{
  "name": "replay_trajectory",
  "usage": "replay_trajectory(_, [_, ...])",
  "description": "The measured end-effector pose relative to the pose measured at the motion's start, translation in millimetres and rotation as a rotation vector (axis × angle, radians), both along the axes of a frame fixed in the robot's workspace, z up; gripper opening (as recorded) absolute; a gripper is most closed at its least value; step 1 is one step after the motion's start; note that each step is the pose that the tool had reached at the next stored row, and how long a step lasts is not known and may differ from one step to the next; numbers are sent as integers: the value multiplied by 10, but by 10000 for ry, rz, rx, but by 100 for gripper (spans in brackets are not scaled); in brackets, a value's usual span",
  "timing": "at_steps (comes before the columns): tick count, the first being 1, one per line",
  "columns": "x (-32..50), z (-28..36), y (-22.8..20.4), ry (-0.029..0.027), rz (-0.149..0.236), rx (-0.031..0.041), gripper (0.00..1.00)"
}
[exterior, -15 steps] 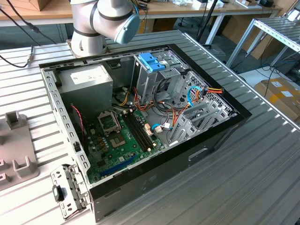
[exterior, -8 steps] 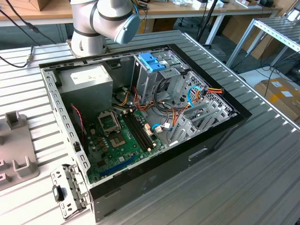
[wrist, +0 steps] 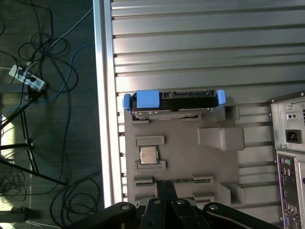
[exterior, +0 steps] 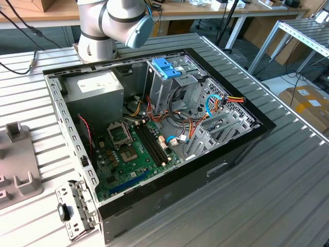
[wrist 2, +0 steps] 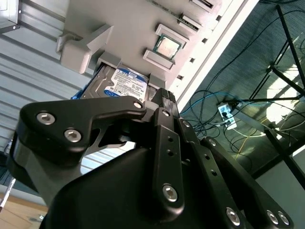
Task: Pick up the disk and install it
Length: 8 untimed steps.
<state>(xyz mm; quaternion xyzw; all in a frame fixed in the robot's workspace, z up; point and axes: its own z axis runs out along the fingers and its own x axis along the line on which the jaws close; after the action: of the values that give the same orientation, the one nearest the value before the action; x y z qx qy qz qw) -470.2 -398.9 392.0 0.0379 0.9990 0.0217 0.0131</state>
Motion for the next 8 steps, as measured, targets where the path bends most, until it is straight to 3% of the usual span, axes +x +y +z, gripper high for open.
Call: replay_trajectory(8, [40,-7,0,0,0,-1,11])
